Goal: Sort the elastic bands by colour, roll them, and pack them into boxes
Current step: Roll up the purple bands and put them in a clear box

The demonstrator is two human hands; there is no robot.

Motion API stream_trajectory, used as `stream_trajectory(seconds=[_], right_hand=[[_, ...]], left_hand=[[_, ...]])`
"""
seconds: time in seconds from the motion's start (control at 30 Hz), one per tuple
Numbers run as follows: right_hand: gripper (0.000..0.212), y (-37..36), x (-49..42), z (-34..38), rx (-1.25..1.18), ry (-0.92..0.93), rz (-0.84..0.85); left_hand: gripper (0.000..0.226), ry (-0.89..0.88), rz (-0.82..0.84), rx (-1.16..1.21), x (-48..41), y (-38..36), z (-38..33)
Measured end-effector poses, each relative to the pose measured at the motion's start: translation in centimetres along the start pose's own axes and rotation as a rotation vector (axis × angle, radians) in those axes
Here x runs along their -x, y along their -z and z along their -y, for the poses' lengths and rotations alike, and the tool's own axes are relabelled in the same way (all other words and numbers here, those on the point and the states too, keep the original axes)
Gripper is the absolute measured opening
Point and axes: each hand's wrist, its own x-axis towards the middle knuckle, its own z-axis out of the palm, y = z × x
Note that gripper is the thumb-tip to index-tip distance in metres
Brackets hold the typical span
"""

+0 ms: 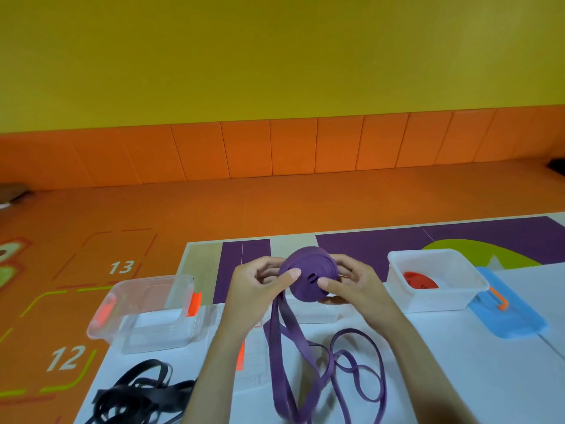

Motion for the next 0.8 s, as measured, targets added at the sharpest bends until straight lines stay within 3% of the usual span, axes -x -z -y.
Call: stream_trajectory(seconds=[0.17, 0.23, 0.33, 0.4, 0.57, 0.67, 0.8], right_hand=[[0.035, -1.5, -0.1, -0.4, -0.144, 0.061, -0.179], [0.036, -2.2, 0.0, -1.2, -0.196, 0.030, -0.172], [0.027, -1.4, -0.1, -0.5, -0.036, 0.009, -0.075], [0.028, -1.1, -0.2, 0.1, -0.028, 0.022, -0.098], [0.034, -3.5, -0.1, -1.9, -0.322, 0.049, -0.180], [0.042, -2.9, 0.1, -1.9, -0.170, -0.027, -0.071], [0.035, -0.9, -0.2, 0.7, 0.068, -0.024, -0.042]], left_hand=[[0.033, 0.031, 0.054, 0.037, -0.2, -0.5, 0.1], [0.027, 0.023, 0.047, 0.025, -0.3, -0.2, 0.1], [0.027, -0.011, 0.066, -0.051, -0.3, 0.5, 0.2], [0.030, -0.004, 0.069, -0.021, -0.3, 0.5, 0.2], [0.026, 0.002, -0.010, 0.190, -0.2, -0.3, -0.2], [0.015, 0.009, -0.027, 0.101, -0.3, 0.8, 0.0], [0.019, -0.013, 0.114, -0.021, -0.1, 1.7, 0.0]])
